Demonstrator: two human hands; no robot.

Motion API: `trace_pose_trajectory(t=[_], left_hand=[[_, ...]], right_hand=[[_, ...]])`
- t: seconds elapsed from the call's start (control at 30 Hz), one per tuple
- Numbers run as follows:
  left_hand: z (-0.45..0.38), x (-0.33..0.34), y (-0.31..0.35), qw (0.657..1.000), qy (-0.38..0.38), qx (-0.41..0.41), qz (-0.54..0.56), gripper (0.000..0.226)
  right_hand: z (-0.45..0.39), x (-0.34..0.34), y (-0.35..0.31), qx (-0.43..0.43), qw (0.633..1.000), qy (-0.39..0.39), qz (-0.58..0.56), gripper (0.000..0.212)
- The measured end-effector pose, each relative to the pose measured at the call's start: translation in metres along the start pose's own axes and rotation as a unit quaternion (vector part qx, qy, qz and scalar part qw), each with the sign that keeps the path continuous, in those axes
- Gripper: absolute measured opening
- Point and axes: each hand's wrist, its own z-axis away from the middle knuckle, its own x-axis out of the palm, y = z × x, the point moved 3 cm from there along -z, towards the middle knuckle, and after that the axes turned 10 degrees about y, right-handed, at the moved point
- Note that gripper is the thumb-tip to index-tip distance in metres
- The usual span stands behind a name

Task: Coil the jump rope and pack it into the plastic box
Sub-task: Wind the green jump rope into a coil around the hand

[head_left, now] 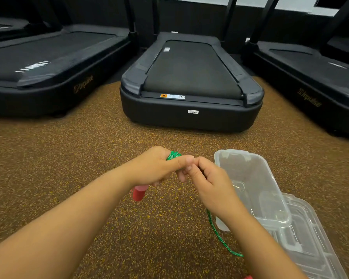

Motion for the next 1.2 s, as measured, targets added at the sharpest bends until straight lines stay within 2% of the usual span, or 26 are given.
trace_pose_trajectory(t=[0.1,0.17,0.33,0.5,0.63,0.73,0.87,1.03,1.13,1.2], left_hand=[[-0.001,-0.002,-0.002,1.000,0.002,-0.002,0.030,0.042],[-0.002,-0.004,-0.002,0.999,0.013,-0.005,0.051,0.044],[-0.004,-0.010,-0.004,0.992,0.031,-0.018,0.125,0.044],[-0.008,-0.015,-0.009,0.967,0.071,-0.045,0.240,0.041],[-0.009,-0.025,-0.014,0.936,0.121,-0.073,0.323,0.043],[-0.009,-0.029,-0.017,0.927,0.144,-0.080,0.338,0.045],[-0.009,-0.035,-0.019,0.915,0.171,-0.089,0.354,0.045],[-0.008,-0.052,-0.023,0.882,0.228,-0.101,0.400,0.044],[-0.008,-0.056,-0.025,0.878,0.244,-0.104,0.399,0.043],[-0.008,-0.056,-0.026,0.877,0.250,-0.099,0.398,0.043]], right_hand=[[0.000,-0.002,0.005,0.003,1.000,-0.009,-0.017,0.024],[-0.001,-0.006,0.009,0.012,1.000,-0.003,-0.029,0.019],[-0.001,-0.017,0.019,0.056,0.995,-0.015,-0.083,0.023],[0.001,-0.017,0.024,0.116,0.976,-0.033,-0.181,0.030],[0.007,-0.015,0.036,0.164,0.961,-0.060,-0.213,0.033],[0.009,-0.014,0.039,0.197,0.941,-0.072,-0.265,0.030],[0.009,-0.018,0.044,0.184,0.947,-0.067,-0.254,0.025],[0.013,-0.022,0.056,0.251,0.928,-0.084,-0.264,0.037],[0.018,-0.021,0.064,0.286,0.911,-0.090,-0.282,0.048],[0.021,-0.020,0.068,0.282,0.913,-0.102,-0.275,0.045]])
